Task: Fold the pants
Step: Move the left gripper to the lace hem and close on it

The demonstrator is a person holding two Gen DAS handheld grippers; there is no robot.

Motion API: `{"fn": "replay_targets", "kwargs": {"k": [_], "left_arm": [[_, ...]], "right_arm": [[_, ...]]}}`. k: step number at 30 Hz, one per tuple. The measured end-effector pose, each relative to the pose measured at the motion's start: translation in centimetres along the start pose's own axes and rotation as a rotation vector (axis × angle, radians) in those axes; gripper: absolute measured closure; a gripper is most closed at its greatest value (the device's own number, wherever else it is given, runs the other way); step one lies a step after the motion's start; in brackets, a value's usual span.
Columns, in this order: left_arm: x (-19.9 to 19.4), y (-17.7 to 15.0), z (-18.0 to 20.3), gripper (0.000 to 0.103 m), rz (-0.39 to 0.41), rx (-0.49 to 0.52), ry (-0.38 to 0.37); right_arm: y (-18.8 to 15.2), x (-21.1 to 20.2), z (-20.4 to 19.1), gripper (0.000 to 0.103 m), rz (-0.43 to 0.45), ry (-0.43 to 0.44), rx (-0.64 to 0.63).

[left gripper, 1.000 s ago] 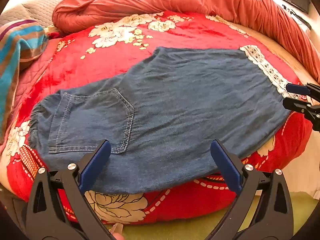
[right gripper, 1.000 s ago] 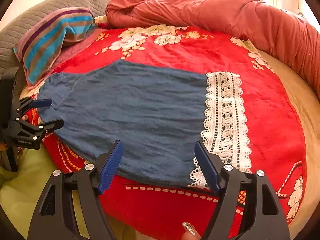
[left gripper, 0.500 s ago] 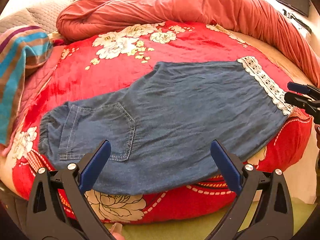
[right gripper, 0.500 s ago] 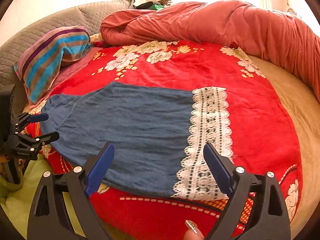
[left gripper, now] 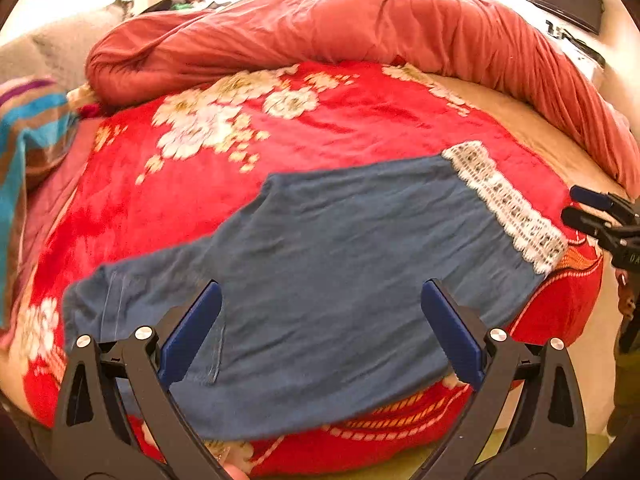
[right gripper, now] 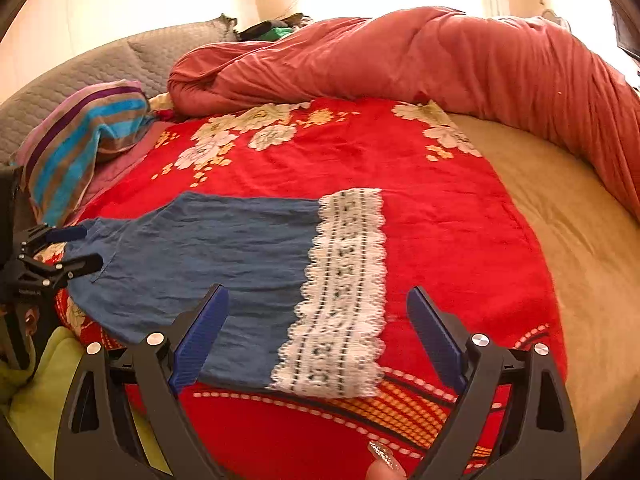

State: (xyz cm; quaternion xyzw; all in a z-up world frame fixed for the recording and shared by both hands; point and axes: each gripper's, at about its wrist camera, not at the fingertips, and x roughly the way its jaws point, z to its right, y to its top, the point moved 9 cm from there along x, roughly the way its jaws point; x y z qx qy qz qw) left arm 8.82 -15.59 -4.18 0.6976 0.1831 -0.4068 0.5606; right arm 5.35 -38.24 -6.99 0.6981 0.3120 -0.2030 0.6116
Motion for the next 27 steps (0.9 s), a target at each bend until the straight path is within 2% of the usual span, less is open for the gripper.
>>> {"fn": "replay_targets", "kwargs": {"k": [9,16,27], "left_arm": [[2.9,4.7,3.9,0.009,0.006,0.080,-0.044],[6.6,7.7,7.0,0.009,0.003,0.203,-0.045],[11.9,10.6,9.9,0.009,-0.055,0.221,-0.138]], "right_arm": [[-1.6,0.8,1.0,0.013,-0.035,0.012,0.039],[-3.4,2.5,0.8,0.013,-0.088,0.045,0.091],[-4.5,3.5,1.0,0.013,-0.114,0.103,0.156]]}}
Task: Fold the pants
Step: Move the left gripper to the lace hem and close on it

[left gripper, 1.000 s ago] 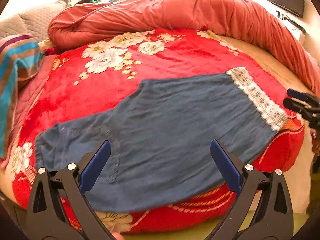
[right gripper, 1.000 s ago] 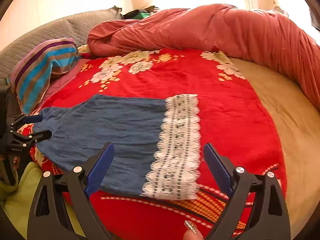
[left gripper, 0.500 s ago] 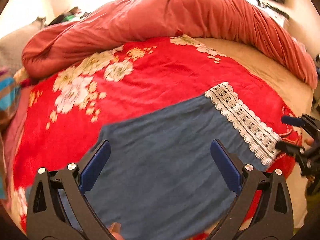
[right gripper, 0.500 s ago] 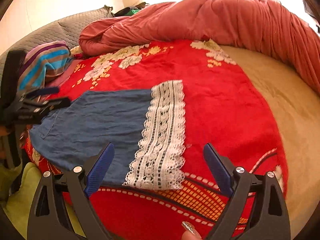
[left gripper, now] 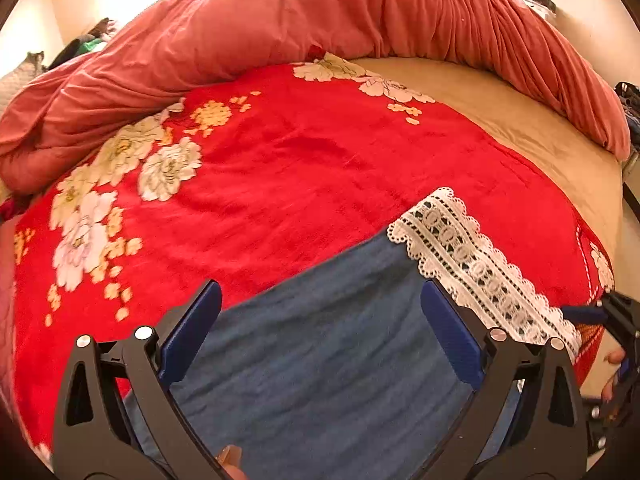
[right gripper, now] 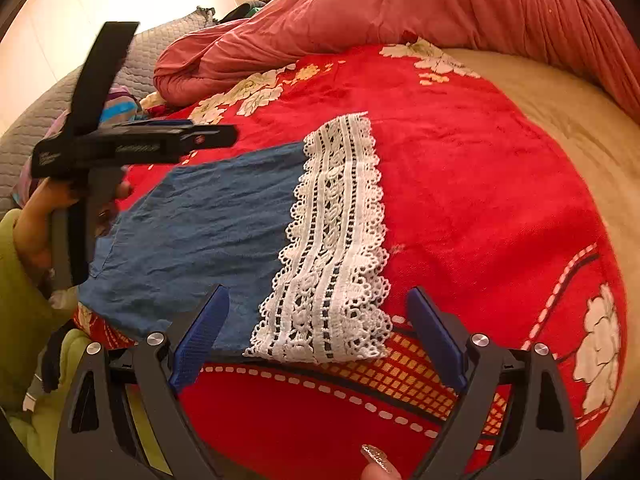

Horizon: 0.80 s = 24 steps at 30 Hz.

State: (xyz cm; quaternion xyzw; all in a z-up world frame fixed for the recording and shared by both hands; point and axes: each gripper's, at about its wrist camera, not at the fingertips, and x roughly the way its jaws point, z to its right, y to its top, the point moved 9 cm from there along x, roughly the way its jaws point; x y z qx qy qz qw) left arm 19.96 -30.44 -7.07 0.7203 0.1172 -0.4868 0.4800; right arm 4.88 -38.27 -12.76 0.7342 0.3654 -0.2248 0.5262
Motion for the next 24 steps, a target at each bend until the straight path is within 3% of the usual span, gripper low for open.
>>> {"fn": "replay_targets", "kwargs": {"k": [5,11,16,22,23,24], "left_arm": [[3.1,-0.6,0.3,0.011,-0.061,0.000,-0.010],[5.1,0.0,1.3,0.016,-0.058,0.027,-0.060],[6.8,0.6,3.3,0.029,-0.081,0.079,-0.140],[7.6,-0.5,4.4,0.059,-0.102,0.032,-0.255],[7.5,-0.6,4.5,0.065,-0.099,0.031,-0.260],[7.4,-0.7,4.8,0.072,-0.097,0.036,-0.263]], "right_arm": [[0.1,0.4,-0.5,0.013,0.007,0.060,0.026],[0.2,1.2,-0.6,0.014,0.005,0.073,0.043],[0.5,1.7,-0.3,0.022,0.004,0.070,0.057],[0.6,2.2,-0.8,0.023,0.005,0.077,0.039],[0.7,2.3,-0.9,0.030,0.008,0.071,0.037],[0.7,2.5,-0.9,0.048,0.004,0.083,0.042]]}}
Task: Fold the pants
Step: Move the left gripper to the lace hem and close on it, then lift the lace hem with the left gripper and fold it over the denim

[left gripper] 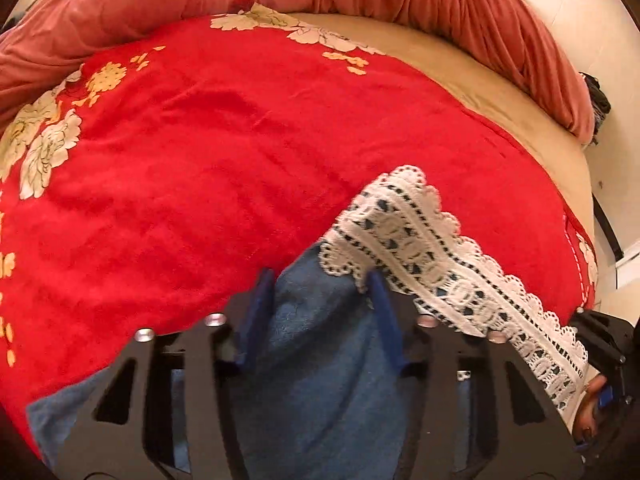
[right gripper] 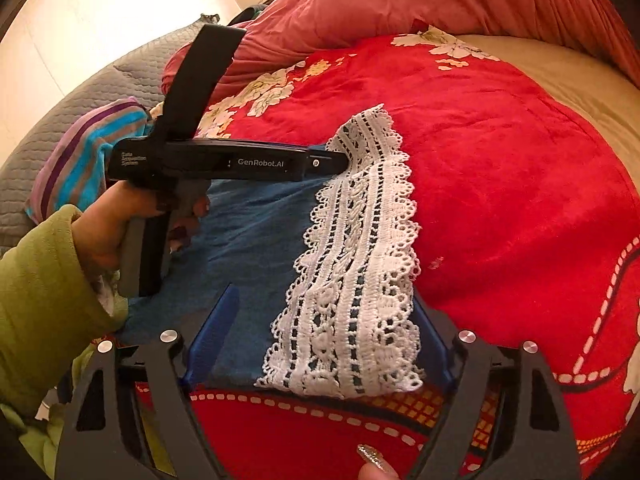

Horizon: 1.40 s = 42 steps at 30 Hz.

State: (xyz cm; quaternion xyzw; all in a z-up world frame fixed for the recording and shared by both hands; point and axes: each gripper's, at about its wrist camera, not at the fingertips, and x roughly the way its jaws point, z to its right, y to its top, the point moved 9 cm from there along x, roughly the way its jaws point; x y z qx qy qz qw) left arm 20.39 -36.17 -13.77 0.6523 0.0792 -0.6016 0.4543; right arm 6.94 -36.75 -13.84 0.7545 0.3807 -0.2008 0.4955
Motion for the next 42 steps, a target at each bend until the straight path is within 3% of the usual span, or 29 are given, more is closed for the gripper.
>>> {"fn": "replay_targets", "kwargs": {"k": [1,6,9,20,28,37,42], "left_arm": [[0.0,-0.1,0.3,0.079,-0.002,0.006,-0.001],[0.1,-0.1,1.1,0.089,-0.031,0.012,0.036],[-0.3,-0.2,0.9,0.094,-0.029,0.003,0.036],[-6.0,0.1,0.1,0.097,0.124,-0.077,-0.029],[-11.0,-1.0,-3.8,0.097,0.236,-0.159,-0.014],[-13.0,-5.2,-9.5,0.092,0.283,-0.287,-0.014],[-14.0,-9.1,-14.6,0.086,0.261,-0.448,0.089]], "right_arm": [[0.0,0.2,0.0,0.053,-0.005,0.017,0.010],[0.1,0.6,-0.5,0.070,-0.011,0.047,0.019],[0.2,0.6,-1.0,0.074,-0.020,0.068,0.023],[2.3,-1.4,-5.4,0.074,0.021,0.096,-0.095],[3.8,-1.2,-11.5,0.074,0.017,0.124,-0.245],[2.2,2.3,-17.7,0.074,-0.089,0.107,-0.395],[0.3,4.9,-20.2,0.074,-0.174,0.095,-0.439]]}}
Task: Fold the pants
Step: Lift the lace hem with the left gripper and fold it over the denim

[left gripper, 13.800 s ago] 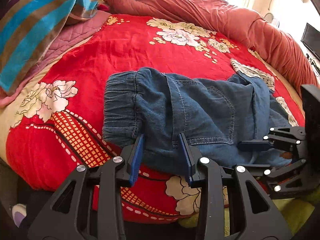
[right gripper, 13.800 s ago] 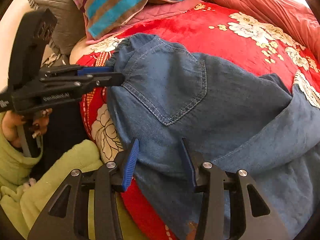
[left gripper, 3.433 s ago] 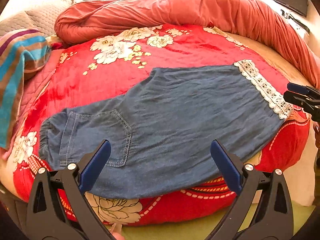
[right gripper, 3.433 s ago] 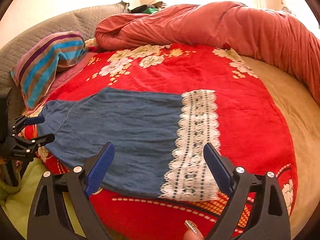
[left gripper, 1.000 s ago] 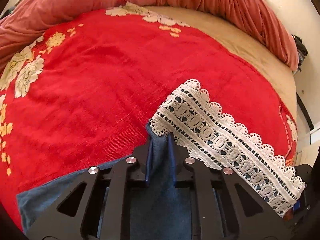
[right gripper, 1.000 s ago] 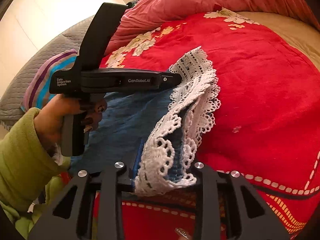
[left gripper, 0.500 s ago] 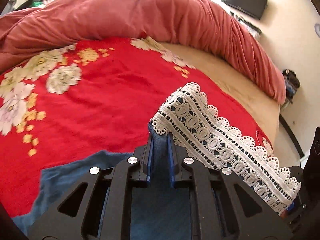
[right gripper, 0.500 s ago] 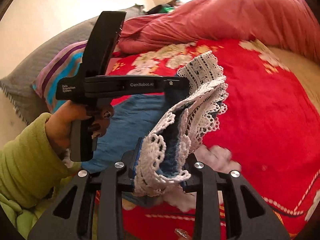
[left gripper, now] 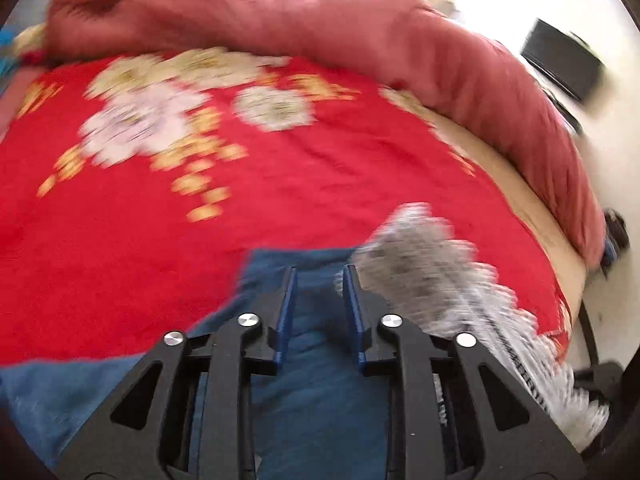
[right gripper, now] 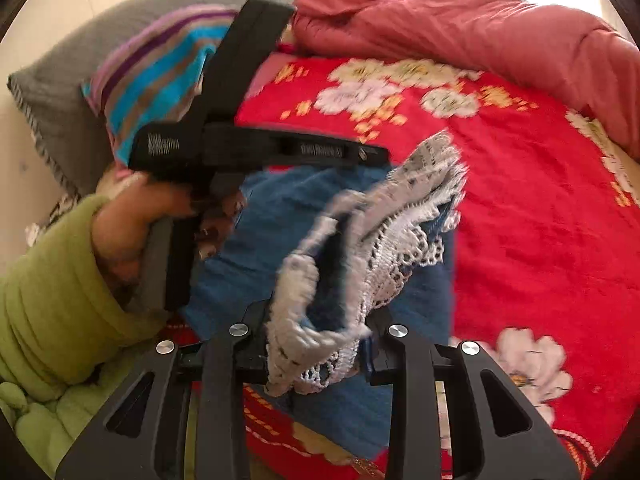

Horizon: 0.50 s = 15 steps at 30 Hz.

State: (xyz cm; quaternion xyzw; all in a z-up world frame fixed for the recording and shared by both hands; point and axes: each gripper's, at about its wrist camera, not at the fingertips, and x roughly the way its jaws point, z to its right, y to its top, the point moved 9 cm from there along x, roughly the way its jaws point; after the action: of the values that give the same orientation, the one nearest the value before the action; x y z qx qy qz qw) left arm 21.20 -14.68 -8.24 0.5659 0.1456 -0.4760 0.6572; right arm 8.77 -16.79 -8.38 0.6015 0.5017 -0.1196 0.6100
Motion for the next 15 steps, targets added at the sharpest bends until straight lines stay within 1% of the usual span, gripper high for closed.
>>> {"fn": "replay_targets", "kwargs": {"k": [5,6,9,10,12,13,15], "left_arm": [[-3.3,-0.6,-5.1,0.086,0.071,-0.131,-0.001],[-4.1,-0.8,-6.2,0.085,0.087,-0.162,-0.005],[-5.9,-1.6,-8.1,0.075,0.129,-0.225,-0.022],[-6.2,-1.8,-8.5,0.075,0.139,-0.244,-0.031],[-7.0,-2.2,-9.0,0.074,0.156,-0.272,-0.053],[-7.2,-2.3,-9.1,0.071,0.162,-0.279,-0.058],[-7.7,-2.4,-9.4,0.069,0.173,-0.295,-0.069]], "right_arm": [[-0.1,1.6,-2.9,0.074,-0.042,-0.018,-0.090],[-0.2,1.8,-3.5,0.074,-0.048,-0.018,-0.111],[-0.3,2.5,-4.9,0.072,-0.061,-0.042,-0.181],[-0.4,2.7,-5.2,0.072,-0.064,-0.046,-0.196],[-0.5,3.1,-6.2,0.066,-0.072,-0.032,-0.212],[-0.7,3.2,-6.6,0.064,-0.076,-0.020,-0.217],[-0.7,3.2,-7.5,0.055,-0.069,0.000,-0.242]]}}
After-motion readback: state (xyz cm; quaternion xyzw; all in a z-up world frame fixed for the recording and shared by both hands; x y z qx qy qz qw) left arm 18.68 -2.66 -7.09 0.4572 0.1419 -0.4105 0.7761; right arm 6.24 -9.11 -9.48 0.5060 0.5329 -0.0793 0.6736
